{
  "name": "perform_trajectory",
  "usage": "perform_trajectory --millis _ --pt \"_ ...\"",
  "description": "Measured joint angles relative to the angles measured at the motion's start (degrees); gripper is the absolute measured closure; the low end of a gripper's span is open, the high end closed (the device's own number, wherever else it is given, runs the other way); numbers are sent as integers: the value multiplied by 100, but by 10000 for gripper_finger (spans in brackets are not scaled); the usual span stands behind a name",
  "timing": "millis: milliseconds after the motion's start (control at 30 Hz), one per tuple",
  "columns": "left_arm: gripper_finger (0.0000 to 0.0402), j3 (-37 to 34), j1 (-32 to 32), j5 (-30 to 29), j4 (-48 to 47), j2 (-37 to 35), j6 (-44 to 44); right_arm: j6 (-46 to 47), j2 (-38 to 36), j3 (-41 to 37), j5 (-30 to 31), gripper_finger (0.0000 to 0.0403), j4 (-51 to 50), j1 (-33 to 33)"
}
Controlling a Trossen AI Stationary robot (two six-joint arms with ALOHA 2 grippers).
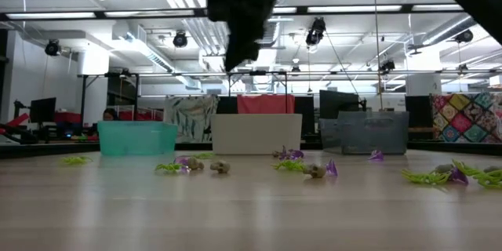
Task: Sort Halloween decoration
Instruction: Put the green spider toy into the black bin
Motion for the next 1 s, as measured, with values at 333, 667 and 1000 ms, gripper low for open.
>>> perform_trajectory --millis 333,667,1000 --pt "246 -2 -44 24 -1745 875 -2476 787 -1478 -1515 47 331 -608 970" --pt "246 -2 -83 809 -3036 2085 -4474 1797 -3057 -3476 889 339 966 1997" --pt "246 389 -83 1180 -4137 3091 -5231 2146 -3727 -4539 1706 339 1826 2462"
